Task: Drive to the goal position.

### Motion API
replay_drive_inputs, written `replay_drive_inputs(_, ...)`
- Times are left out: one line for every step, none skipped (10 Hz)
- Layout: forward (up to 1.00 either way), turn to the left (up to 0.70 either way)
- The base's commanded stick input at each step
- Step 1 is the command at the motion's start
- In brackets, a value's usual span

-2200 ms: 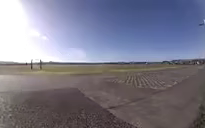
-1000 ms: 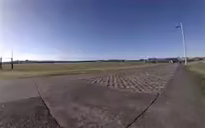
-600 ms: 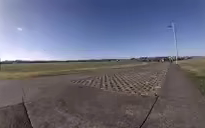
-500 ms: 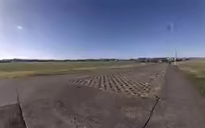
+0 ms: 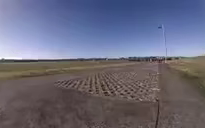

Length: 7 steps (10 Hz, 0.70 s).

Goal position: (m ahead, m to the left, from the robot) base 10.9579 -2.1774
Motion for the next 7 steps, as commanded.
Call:
replay_drive_inputs(0.7, -0.35)
replay_drive_inputs(0.7, -0.35)
replay_drive_inputs(0.7, -0.35)
replay_drive_inputs(0.7, -0.35)
replay_drive_inputs(0.7, -0.35)
replay_drive_inputs(0.7, -0.35)
replay_drive_inputs(0.7, -0.35)
